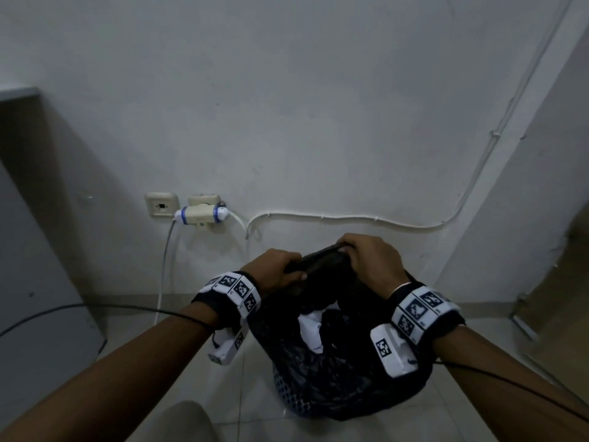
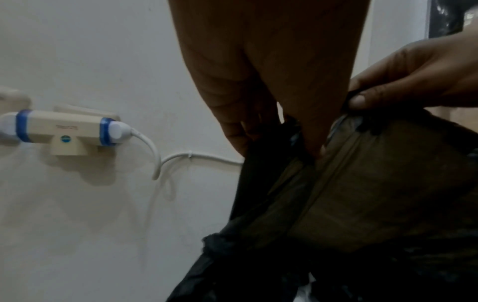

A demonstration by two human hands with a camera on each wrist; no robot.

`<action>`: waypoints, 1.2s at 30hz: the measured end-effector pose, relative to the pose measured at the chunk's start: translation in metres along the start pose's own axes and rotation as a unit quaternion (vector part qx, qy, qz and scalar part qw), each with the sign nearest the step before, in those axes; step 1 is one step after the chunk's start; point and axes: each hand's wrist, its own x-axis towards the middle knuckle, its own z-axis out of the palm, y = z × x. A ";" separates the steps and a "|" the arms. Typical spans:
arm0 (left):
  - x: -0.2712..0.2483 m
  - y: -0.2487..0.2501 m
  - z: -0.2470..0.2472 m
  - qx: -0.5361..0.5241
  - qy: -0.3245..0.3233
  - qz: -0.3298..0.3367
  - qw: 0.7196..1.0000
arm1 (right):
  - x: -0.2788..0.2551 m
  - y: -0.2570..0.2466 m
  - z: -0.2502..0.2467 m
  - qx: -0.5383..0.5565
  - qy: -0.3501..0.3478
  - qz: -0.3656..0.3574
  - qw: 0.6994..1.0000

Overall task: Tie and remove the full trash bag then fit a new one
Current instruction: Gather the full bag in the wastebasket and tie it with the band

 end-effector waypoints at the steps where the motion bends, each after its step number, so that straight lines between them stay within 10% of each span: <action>1: -0.003 -0.004 0.001 0.000 -0.006 -0.019 1.000 | 0.001 0.006 0.000 0.001 0.002 0.028 1.000; 8: 0.006 0.015 -0.004 -0.030 0.086 0.046 0.995 | -0.003 -0.022 0.014 -0.055 -0.078 -0.077 0.993; 17: -0.005 -0.003 -0.002 -0.065 -0.042 -0.036 0.996 | 0.012 -0.006 -0.010 -0.017 0.048 -0.019 0.999; 20: -0.005 -0.003 -0.004 -0.064 -0.007 -0.019 0.998 | 0.011 -0.002 -0.008 0.016 -0.026 0.029 0.999; 24: -0.002 0.009 -0.012 -0.065 0.056 0.030 0.996 | 0.002 -0.028 -0.005 -0.005 -0.098 -0.086 0.991; 31: -0.009 -0.015 0.023 -0.136 -0.112 -0.212 0.961 | 0.015 -0.003 -0.018 0.033 -0.054 -0.042 0.997; 36: -0.008 -0.016 0.058 -0.176 -0.039 -0.267 0.947 | 0.008 0.010 -0.016 0.067 -0.059 -0.032 0.995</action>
